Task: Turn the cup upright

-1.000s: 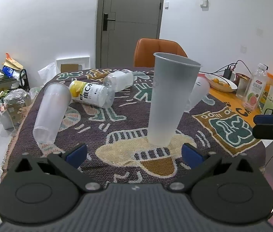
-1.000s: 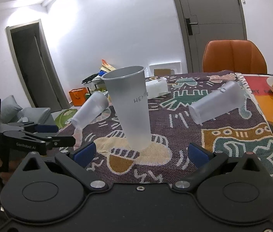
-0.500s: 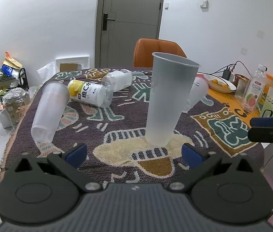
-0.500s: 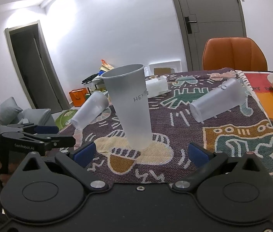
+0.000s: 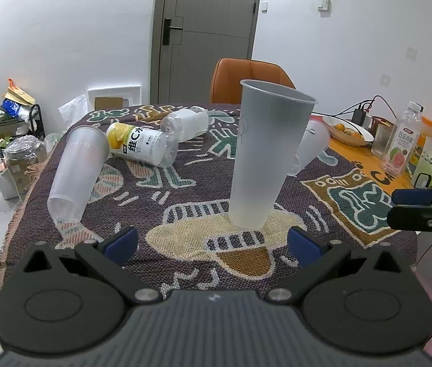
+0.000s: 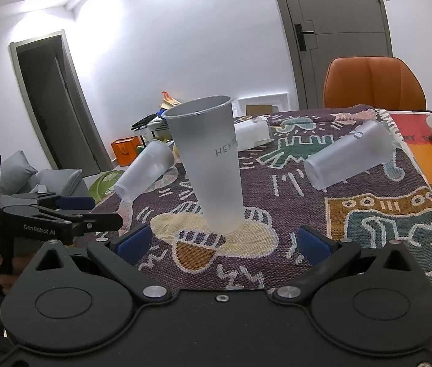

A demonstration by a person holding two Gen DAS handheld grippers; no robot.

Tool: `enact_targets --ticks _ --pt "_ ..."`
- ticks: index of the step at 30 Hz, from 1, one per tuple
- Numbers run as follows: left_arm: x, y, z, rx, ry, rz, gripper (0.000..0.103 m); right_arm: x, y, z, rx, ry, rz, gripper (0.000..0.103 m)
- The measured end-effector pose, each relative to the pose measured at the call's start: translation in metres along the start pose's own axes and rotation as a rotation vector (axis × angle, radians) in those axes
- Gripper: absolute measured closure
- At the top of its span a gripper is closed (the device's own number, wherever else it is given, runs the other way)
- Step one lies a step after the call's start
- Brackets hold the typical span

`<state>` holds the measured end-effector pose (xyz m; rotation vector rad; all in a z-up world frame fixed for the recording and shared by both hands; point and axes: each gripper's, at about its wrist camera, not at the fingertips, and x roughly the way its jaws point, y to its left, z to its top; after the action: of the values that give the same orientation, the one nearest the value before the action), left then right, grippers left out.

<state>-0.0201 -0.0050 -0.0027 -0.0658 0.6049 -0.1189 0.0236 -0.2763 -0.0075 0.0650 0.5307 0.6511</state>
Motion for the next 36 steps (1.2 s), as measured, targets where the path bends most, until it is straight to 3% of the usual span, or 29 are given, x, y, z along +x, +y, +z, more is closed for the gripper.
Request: enact_targets --ticks 36 --pt "-0.0007 -0.0004 -0.0017 0.012 -0.005 0.007 0.000 0.0030 0.0020 -0.0029 0.002 0.007 0.002 0.000"
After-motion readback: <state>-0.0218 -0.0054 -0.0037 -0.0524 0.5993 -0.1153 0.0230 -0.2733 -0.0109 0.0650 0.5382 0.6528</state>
